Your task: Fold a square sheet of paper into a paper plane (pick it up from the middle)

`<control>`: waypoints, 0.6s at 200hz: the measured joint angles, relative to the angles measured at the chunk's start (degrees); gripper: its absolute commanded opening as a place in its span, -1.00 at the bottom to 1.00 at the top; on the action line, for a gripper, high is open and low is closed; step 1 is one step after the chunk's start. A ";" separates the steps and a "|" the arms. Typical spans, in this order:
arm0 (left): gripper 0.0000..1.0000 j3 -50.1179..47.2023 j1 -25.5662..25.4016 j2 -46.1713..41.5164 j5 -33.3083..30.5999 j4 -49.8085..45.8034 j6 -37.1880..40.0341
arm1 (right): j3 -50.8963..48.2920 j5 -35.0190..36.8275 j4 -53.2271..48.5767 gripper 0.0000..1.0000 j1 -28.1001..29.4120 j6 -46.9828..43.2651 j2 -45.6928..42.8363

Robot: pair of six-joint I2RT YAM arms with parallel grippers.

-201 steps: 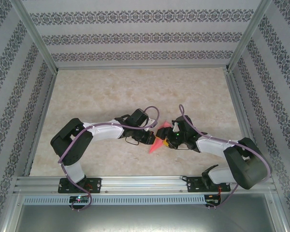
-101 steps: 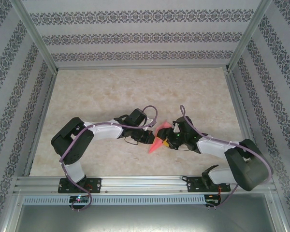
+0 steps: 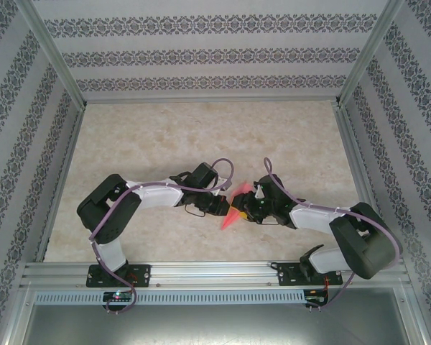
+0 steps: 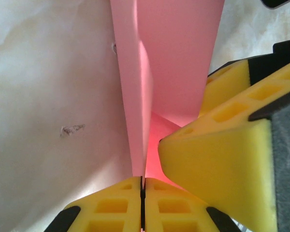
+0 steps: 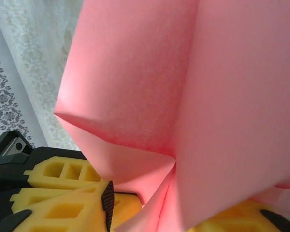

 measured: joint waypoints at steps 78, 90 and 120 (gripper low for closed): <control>-0.79 -0.20 0.04 0.20 0.09 0.87 -0.04 | -0.28 1.01 -2.60 -0.41 1.11 -0.96 0.00; -0.80 -0.37 0.20 0.20 0.11 1.09 -0.22 | -0.66 1.18 -2.80 -0.39 1.11 -1.05 -0.13; -0.79 -0.83 0.74 0.28 0.15 1.79 -0.74 | -1.29 1.42 -3.34 -0.41 1.11 -1.09 -1.53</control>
